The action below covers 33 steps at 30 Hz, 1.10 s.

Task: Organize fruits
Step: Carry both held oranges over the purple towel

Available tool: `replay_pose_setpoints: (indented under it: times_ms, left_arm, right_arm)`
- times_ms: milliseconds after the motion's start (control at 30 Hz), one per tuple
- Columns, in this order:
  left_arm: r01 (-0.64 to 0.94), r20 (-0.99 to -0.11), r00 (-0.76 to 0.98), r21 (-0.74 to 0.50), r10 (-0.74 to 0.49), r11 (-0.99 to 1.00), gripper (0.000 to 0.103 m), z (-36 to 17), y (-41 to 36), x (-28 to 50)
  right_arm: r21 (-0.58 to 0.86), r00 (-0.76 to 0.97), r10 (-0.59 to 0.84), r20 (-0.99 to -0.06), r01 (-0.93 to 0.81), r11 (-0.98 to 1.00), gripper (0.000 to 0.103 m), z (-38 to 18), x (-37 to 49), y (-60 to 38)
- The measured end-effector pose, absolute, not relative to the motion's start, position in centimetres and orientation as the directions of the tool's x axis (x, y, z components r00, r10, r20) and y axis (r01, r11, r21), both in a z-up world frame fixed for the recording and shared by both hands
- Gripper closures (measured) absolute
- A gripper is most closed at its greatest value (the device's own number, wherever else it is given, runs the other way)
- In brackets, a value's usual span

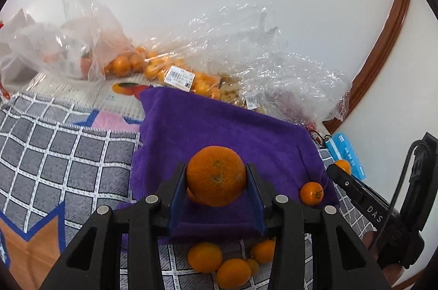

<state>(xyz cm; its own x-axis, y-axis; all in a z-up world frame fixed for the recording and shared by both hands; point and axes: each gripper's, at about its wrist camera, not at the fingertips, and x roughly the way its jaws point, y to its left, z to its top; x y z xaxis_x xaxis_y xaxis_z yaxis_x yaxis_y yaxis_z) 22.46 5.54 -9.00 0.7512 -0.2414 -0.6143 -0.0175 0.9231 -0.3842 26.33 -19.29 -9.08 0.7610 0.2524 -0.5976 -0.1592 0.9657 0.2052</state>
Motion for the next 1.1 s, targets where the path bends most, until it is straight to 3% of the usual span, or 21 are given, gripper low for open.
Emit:
replay_pose_setpoints:
  times_ms: [700, 1100]
  left_arm:
    - [-0.085, -0.611, 0.755, -0.448, -0.236, 0.890, 0.063, -11.0, 8.1, 23.6]
    - [0.029, -0.585, 0.732, -0.484, -0.349, 0.874, 0.063, -11.5, 5.9, 23.4]
  right_arm:
    - [0.175, 0.777, 0.168, -0.606, -0.075, 0.982, 0.071, -10.5, 27.3, -22.2]
    - [0.219, 0.719, 0.294, -0.630, -0.198, 0.955, 0.071, -11.9, 27.1, -19.7]
